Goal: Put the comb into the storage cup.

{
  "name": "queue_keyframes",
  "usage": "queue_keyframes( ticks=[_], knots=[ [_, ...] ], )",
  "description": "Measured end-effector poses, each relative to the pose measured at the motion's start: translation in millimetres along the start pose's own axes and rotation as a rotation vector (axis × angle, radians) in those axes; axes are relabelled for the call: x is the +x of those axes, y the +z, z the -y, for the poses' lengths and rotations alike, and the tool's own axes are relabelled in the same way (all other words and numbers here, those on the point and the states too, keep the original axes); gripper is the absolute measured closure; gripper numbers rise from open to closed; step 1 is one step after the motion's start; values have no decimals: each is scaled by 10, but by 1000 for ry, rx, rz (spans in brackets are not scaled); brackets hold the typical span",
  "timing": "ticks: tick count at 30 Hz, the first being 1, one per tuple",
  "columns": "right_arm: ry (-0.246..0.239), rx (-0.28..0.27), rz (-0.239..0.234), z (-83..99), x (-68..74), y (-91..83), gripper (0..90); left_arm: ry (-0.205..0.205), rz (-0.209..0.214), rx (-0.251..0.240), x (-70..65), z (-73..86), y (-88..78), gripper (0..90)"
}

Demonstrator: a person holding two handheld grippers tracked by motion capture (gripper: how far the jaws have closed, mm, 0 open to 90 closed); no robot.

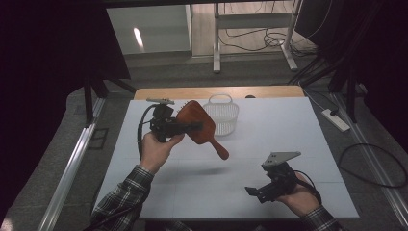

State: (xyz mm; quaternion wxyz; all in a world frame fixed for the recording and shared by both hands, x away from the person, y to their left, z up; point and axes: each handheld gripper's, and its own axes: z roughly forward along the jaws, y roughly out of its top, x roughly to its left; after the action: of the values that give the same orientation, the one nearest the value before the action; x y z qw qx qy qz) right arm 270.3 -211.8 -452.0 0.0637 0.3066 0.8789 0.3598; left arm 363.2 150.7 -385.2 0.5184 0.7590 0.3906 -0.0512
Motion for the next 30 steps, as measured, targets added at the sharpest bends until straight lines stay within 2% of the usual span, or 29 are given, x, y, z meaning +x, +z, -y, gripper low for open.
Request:
queue_keyframes(
  ticks=[6,12,17,25,30],
  knots=[
    [5,5,17,61,-10,-53,0,-7,-4,-12,37,-51,-48,550],
    [38,20,48,148,-11,-99,0,-13,-14,-26,75,-127,-100,550],
    [40,12,64,213,-13,-180,0,-17,-18,-44,83,-214,-142,550],
    [50,16,67,311,-12,-244,0,-15,-34,-51,96,-319,-164,549],
    [57,23,85,378,-9,-292,0,-21,-44,-56,116,-387,-168,550]
  ],
)
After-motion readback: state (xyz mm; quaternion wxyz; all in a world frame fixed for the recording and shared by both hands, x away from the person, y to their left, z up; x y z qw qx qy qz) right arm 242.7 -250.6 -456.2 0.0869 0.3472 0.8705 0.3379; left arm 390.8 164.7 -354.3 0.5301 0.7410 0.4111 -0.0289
